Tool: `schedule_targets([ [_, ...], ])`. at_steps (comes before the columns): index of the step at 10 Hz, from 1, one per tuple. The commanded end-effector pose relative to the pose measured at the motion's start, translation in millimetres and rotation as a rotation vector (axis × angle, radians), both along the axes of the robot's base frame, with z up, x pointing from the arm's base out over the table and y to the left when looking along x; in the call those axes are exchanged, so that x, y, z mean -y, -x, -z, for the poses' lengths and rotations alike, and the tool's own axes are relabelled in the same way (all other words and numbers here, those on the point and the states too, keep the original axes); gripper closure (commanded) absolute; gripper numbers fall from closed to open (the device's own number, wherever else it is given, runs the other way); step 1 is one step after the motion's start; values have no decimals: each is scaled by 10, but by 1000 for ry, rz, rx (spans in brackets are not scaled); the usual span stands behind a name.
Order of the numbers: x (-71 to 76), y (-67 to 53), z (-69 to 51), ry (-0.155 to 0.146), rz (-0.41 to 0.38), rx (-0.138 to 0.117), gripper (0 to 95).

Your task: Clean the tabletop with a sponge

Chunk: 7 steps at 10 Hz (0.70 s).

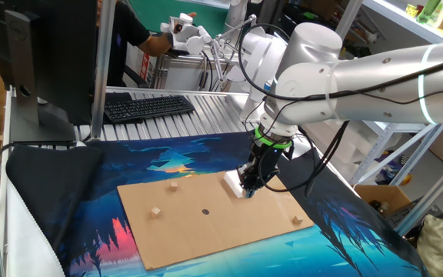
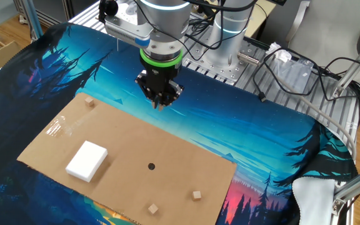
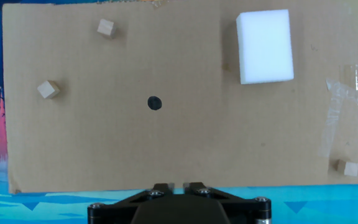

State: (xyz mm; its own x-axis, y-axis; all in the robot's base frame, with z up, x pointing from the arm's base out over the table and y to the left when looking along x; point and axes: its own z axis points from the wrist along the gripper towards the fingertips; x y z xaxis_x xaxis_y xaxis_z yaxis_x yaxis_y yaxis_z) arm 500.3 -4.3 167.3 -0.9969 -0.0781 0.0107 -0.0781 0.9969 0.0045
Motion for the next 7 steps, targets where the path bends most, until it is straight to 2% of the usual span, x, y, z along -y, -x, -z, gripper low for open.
schedule_targets([
  [1,1,-5,2,0,-1,1,950],
  [4,35,-22,13,-2,-1,-1,950],
  [6,143,-91,35,-5,-20,-1,950],
  [7,226,-164,51,-6,-39,-2,950],
])
